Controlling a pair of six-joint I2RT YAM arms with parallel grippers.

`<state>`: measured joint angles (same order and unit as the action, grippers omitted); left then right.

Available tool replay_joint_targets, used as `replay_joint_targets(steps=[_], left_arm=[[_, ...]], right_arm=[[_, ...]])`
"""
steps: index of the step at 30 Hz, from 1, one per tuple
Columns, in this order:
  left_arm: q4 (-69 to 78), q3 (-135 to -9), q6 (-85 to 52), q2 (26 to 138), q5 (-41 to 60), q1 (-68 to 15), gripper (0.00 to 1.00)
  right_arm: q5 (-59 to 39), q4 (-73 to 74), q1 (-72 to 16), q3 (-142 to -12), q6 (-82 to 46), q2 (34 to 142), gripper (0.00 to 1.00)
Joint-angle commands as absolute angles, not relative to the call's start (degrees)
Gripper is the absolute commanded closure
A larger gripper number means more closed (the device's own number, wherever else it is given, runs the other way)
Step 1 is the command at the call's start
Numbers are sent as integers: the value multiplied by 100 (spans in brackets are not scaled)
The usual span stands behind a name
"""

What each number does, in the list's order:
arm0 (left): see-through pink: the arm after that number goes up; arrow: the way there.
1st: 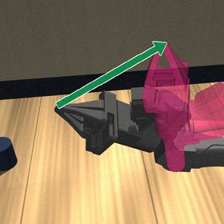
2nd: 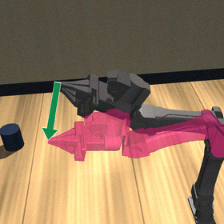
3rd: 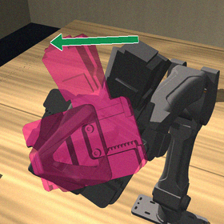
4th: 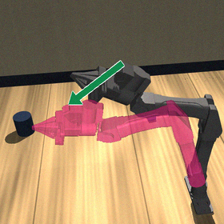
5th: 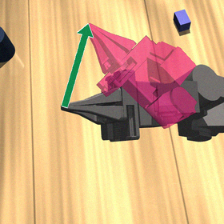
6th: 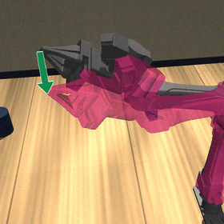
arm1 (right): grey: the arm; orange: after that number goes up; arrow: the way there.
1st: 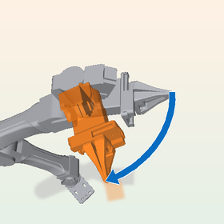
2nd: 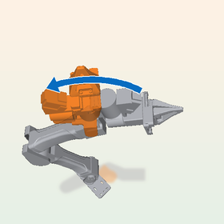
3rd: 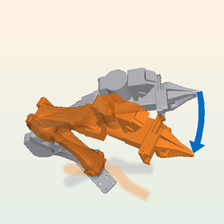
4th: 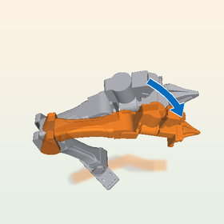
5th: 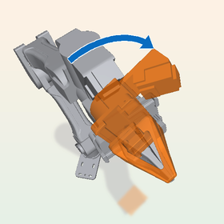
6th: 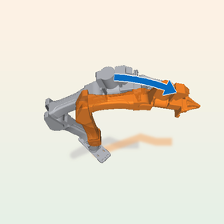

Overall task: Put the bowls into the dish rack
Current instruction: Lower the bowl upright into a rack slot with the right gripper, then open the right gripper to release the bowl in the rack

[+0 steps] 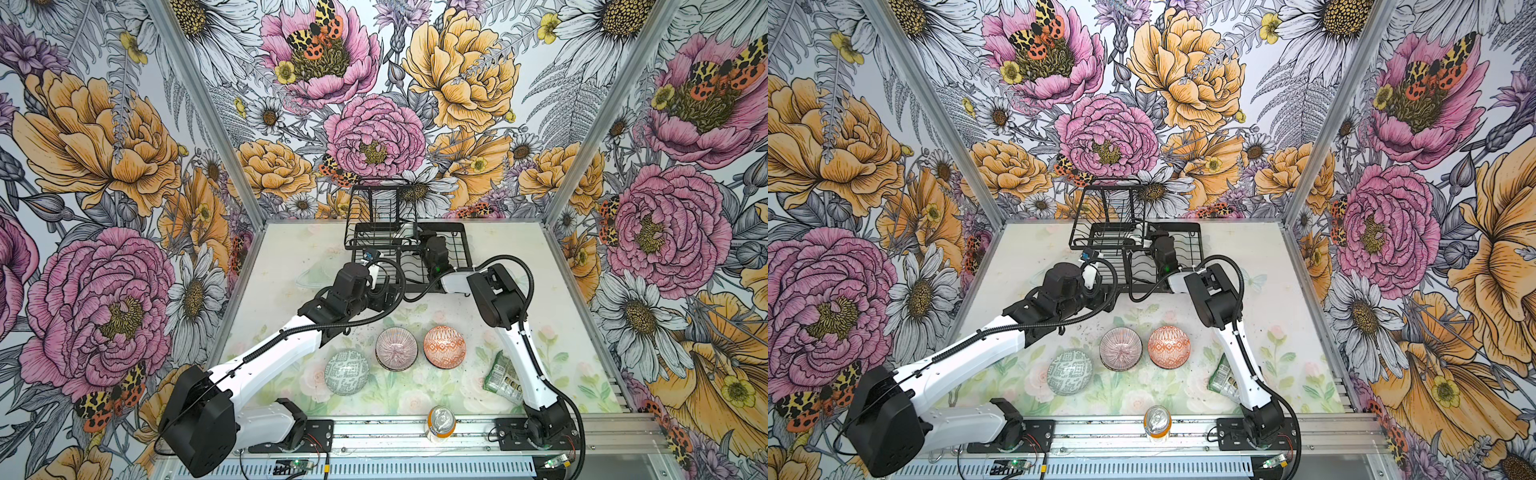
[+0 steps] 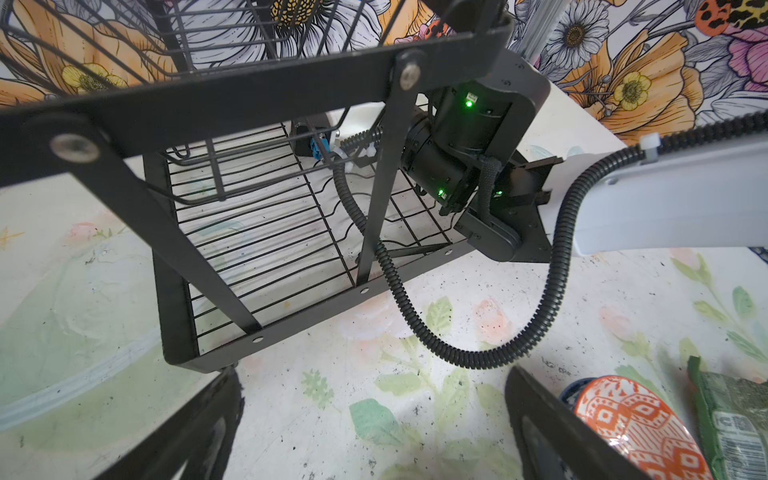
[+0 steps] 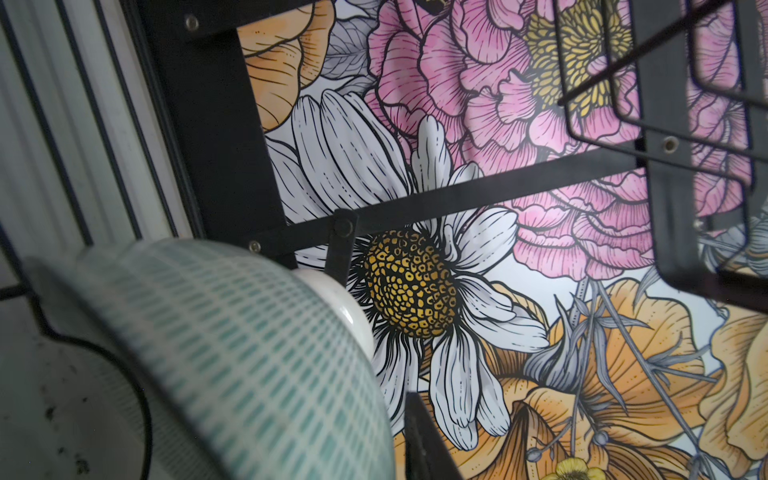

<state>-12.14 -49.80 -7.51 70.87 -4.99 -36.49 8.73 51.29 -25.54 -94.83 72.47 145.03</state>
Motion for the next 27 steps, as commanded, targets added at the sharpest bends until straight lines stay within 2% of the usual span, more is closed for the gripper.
replay_joint_targets(steps=[1, 6, 7, 9, 14, 15, 27], left_arm=[[-1081, -4909, -812, 6983, -365, -3603, 1], [-1103, -4890, -817, 6909, -404, -3601, 1], [-1099, -4882, -817, 6892, -413, -3603, 1], [-1117, -4872, -817, 6865, -421, -3604, 1], [-1126, -4819, -808, 6789, -466, -3607, 1], [-1126, -4811, -804, 6774, -482, -3604, 1], [-1221, -4677, -703, 6500, -611, -3581, 1]], right_arm=[[882, 5264, -2628, -9488, 7168, 14410, 71], [905, 5288, -2628, -9441, 7181, 14313, 66], [905, 5292, -2628, -9403, 7174, 14268, 63], [891, 5316, -2631, -9317, 7176, 14181, 51], [878, 5357, -2624, -9009, 7181, 13888, 6], [878, 5364, -2619, -8950, 7181, 13834, 2], [993, 5438, -2537, -7796, 7096, 12970, 0]])
